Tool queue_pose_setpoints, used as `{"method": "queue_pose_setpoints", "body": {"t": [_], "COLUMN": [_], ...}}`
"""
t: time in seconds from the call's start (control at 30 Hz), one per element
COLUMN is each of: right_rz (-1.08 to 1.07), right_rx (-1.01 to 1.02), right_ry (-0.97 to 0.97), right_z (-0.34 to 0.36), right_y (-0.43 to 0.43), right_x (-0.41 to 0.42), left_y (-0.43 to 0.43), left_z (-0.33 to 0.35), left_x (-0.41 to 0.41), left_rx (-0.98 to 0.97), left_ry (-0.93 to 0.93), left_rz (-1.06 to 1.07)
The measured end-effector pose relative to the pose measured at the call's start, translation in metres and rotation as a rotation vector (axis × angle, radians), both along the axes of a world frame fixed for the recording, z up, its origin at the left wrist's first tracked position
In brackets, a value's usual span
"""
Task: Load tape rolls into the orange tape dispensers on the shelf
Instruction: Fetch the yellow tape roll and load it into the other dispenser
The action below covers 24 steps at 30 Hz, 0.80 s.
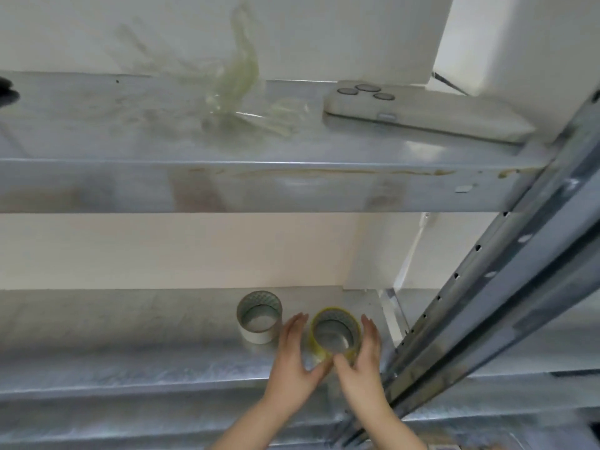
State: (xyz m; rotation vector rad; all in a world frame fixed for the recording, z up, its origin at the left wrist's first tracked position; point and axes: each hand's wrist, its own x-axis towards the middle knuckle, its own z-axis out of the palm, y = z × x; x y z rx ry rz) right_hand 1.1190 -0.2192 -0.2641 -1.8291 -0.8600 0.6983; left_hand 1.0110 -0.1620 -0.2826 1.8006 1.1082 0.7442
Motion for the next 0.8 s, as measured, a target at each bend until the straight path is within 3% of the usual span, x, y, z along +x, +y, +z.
{"method": "queue_pose_setpoints", "body": {"t": [0.13,0.23,0.37,0.8], "right_rz": [0.066,0.088,0.142,0.523], "right_rx": [-0.078,-0.06,-0.004,0.188], "right_ry": [0.206,0.172,0.096,0.009], "right_z": [-0.004,-0.006,-0.001,0.027], "right_y": [-0.001,0.001,-0.002,0.023], "right_x": [0.016,0.019,0.021,-0.029], "left_y": [0.006,0.006,-0.005,-0.02], "left_z": [-0.001,0.0,0.006,0.047], "left_x": [0.017,0.027,0.028,-0.035], "left_rx": [-0.232,-0.2,-0.164,-0.029], "left_ry": [0.067,0.069,-0.066,-0.227], "left_rz": [0.004,0.008,0.091,0.503]}}
